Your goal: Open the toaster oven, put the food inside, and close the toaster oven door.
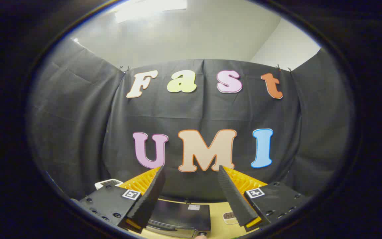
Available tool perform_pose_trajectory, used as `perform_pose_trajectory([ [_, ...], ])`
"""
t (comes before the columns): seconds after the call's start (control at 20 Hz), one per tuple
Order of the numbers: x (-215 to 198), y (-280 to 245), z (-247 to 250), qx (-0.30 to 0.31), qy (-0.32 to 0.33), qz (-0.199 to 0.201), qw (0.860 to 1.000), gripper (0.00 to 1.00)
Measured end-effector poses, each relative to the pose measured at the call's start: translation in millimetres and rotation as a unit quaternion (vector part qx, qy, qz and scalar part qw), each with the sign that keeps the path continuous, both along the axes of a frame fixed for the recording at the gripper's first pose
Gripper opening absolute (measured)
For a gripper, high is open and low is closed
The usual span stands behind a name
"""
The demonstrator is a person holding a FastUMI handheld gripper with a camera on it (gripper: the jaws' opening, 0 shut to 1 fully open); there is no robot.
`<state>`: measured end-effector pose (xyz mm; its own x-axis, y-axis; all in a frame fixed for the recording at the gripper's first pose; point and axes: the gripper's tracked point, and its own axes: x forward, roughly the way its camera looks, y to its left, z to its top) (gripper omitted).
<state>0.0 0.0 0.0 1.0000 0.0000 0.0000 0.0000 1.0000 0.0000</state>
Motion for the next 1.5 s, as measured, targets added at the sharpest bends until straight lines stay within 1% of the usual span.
perform_pose_trajectory([
  [0.3,12,30,-6,0.01,0.013,0.021,1.0,0.99],
  [0.55,15,36,-7,0.005,0.013,0.019,1.0,0.99],
  [0.7,20,41,-19,0.008,0.018,0.023,1.0,0.99],
  [0.8,24,45,-46,0.003,0.038,0.026,0.999,0.99],
  [0.95,28,50,-109,-0.013,0.088,0.032,0.996,1.0],
  [1.1,30,55,-174,-0.027,0.142,0.034,0.989,1.0],
  [1.2,29,57,-214,-0.04,0.182,0.036,0.982,1.0],
  [1.3,25,59,-243,-0.049,0.213,0.038,0.975,1.0],
  [1.5,16,60,-283,-0.061,0.25,0.038,0.966,1.0],
])
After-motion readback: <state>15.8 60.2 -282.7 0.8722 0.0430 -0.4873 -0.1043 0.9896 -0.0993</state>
